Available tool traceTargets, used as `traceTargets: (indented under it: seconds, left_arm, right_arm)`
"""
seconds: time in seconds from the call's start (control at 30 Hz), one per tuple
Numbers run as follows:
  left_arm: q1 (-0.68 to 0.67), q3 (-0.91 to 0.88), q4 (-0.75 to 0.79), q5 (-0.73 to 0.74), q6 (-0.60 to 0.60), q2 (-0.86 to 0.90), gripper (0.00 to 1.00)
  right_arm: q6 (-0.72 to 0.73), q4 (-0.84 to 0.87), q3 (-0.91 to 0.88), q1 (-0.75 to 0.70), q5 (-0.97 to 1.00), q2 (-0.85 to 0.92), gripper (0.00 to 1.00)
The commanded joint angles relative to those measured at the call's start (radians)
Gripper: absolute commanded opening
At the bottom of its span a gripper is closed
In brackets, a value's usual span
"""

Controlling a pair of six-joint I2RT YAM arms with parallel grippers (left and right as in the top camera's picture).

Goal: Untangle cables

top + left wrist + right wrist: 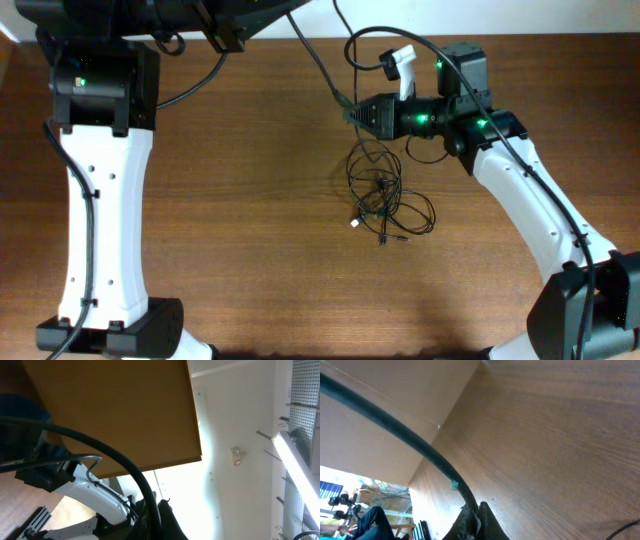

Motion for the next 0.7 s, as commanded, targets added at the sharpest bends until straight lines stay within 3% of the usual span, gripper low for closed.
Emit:
traceTargets:
  seconds: [0.0, 0.2, 0.4, 0.67]
  left_arm:
    - [0.005, 0.011, 0.006, -0.007, 0.076, -0.024, 0.0]
    - [0.005, 0.011, 0.005, 0.089, 0.374, -0.024, 0.03]
    - [0.005, 0.01, -0.086, 0.134, 0.818, -0.024, 0.0]
    - [0.004, 0.01, -0.329, 0.121, 1.036, 0.02, 0.0]
  right_arm:
    - [0.079, 0.062, 0.002, 0.003, 0.009, -0.022, 0.04]
    - [0.256, 0.303, 0.004, -0.032, 0.026, -0.156, 0.04]
    - [0.424, 0.397, 0.004, -0.132, 0.098, -0.295, 0.04]
    - [0.5, 0.397, 0.004, -0.225, 0.143, -0.441, 0.04]
